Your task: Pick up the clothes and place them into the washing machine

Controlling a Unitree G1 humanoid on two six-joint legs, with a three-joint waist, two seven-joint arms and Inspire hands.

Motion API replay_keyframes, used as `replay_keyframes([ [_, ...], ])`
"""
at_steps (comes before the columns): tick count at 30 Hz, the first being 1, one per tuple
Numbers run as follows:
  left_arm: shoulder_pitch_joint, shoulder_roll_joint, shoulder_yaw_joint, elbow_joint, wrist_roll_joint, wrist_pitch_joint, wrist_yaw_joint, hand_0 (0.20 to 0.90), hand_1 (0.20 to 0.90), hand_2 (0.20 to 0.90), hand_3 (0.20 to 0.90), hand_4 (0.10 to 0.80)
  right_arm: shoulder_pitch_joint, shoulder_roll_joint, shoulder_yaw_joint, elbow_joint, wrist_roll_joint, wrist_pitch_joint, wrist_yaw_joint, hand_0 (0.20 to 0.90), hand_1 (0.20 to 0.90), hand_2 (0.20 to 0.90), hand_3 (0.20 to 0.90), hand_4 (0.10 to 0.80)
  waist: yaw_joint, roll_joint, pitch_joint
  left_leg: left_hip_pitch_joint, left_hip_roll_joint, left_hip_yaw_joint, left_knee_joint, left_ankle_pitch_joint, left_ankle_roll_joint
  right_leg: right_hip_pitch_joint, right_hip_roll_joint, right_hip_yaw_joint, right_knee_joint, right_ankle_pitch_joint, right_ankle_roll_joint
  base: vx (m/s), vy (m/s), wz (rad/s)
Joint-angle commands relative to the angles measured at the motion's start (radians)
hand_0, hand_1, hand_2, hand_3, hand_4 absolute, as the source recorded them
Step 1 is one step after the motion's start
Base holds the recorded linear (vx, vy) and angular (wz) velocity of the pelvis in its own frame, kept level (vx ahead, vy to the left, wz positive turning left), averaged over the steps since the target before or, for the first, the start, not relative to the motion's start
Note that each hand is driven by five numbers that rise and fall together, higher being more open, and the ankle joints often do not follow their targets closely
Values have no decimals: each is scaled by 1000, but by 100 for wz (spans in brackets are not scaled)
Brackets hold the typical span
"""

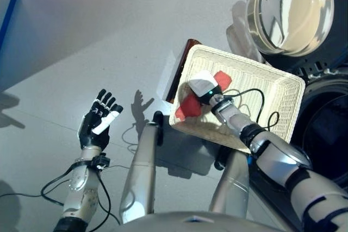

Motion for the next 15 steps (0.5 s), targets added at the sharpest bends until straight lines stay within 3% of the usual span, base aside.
replay_keyframes([
  [1,-7,44,45,-93,27,-88,0,900,900,900,900,800,52,-82,-75,-28,106,8,-49,200,200,200,200,300,2,21,19,60,23,-44,35,-103,-55,-8,2,67,-98,156,-21,0,0,0],
  [9,10,28,80,-74,31,-87,21,900,900,900,900,800,176,-145,-314,-106,366,-38,-122,200,200,200,200,300,-38,13,15,69,38,-32,33,-104,-53,-10,12,80,-115,169,-23,-10,8,-3],
  [15,22,13,100,-48,29,-81,37,900,900,900,900,800,303,-117,-564,-234,731,-166,-141,200,200,200,200,300,-71,9,0,69,50,-24,35,-106,-49,-17,17,85,-127,176,-23,1,6,-9],
])
